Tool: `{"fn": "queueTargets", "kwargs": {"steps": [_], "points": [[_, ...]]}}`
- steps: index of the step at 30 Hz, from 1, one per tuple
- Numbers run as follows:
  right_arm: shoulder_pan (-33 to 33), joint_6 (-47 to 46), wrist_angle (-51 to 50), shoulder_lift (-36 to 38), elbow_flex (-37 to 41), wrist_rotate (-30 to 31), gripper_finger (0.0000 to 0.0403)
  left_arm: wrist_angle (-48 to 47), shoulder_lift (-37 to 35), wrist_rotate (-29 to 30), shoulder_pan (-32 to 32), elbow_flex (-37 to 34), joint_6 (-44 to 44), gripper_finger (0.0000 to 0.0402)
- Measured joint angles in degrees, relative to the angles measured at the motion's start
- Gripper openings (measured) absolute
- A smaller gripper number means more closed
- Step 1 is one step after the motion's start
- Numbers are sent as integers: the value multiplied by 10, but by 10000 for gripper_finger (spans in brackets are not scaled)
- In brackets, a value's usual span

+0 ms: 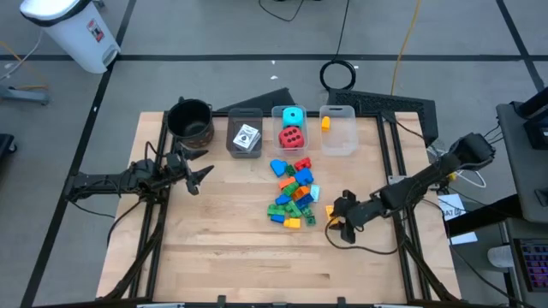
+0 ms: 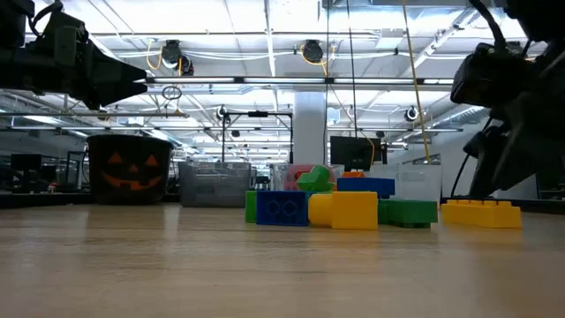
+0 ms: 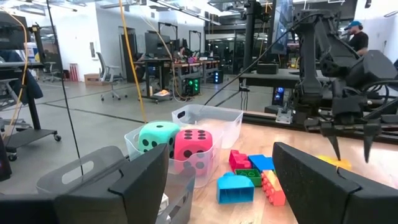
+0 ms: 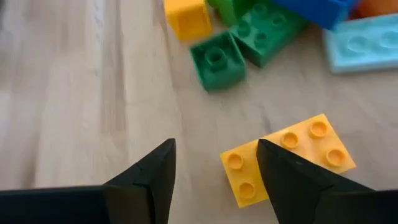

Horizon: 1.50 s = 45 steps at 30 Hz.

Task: Pick & Place Toys
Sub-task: Put the yellow block into the right transparent bin

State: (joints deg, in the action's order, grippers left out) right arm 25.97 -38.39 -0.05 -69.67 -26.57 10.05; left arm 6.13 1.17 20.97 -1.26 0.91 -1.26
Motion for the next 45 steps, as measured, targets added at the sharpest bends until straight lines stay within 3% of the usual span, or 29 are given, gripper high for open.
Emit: {"fn": "queueTargets", "kwargs": {"steps": [7, 10, 17, 22, 26, 39, 42, 45], "points": [[-12, 30, -221, 70, -73, 60, 196, 0, 0, 0, 0, 0, 0, 292], [-11, -22, -231, 70, -86, 92, 196, 0, 0, 0, 0, 0, 0, 292], [-8, -182, -234, -10, -85, 94, 196, 0, 0, 0, 0, 0, 0, 292], [-8, -209, -222, -54, -86, 88, 196, 0, 0, 0, 0, 0, 0, 292], [-8, -152, -222, -65, -87, 85, 196, 0, 0, 0, 0, 0, 0, 292], [-68, 240, -168, -66, -84, 194, 196, 0, 0, 0, 0, 0, 0, 292], [-73, 254, -130, -64, -83, 213, 196, 0, 0, 0, 0, 0, 0, 292], [-72, 206, -104, -55, -84, 201, 196, 0, 0, 0, 0, 0, 0, 292]]}}
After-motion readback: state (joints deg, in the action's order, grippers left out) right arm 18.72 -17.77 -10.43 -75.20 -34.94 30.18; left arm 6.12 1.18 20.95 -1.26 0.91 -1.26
